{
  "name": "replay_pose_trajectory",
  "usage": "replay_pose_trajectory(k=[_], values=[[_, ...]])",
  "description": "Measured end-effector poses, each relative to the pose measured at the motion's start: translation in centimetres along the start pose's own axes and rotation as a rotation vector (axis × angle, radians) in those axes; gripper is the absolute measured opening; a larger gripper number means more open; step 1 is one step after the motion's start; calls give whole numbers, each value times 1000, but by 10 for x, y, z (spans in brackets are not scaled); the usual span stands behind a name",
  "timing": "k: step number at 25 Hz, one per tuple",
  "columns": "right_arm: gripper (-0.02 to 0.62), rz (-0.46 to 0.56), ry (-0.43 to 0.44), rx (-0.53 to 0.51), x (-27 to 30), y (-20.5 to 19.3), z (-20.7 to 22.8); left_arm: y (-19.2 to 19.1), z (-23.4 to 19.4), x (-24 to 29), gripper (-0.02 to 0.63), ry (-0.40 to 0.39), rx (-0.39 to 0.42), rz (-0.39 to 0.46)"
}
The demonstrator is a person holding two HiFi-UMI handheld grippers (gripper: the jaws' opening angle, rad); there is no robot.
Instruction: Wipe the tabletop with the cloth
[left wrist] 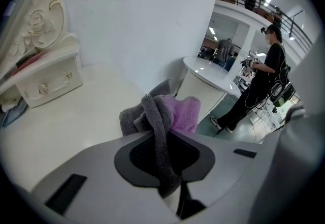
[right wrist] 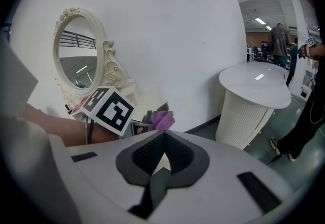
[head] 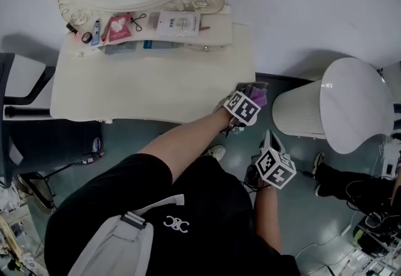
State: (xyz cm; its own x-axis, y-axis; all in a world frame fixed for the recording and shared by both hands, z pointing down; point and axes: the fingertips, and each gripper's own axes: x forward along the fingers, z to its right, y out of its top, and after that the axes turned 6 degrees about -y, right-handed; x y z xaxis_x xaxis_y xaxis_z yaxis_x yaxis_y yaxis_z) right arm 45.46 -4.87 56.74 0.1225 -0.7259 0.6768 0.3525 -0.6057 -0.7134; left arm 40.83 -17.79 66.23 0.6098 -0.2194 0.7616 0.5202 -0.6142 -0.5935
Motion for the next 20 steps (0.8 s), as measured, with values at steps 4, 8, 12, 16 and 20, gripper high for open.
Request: replay_pose_trajectory(k=[4, 8, 12, 16, 20], values=[[3, -19, 50, -27, 10, -3, -21, -12, -3, -11, 52, -17, -3, 4], [3, -29, 103, -51, 20, 0, -47, -38, -15, -34, 52, -2, -9, 20], [3, -44, 164, -83, 27, -2, -81, -62, -34, -62, 52, 18, -40, 33], [3, -58, 215, -117, 29, -6, -115, -82, -52, -85, 52, 54, -85, 37], [3, -55, 252, -140, 28, -5, -144, -100, -84, -110, 52, 109, -200, 67]])
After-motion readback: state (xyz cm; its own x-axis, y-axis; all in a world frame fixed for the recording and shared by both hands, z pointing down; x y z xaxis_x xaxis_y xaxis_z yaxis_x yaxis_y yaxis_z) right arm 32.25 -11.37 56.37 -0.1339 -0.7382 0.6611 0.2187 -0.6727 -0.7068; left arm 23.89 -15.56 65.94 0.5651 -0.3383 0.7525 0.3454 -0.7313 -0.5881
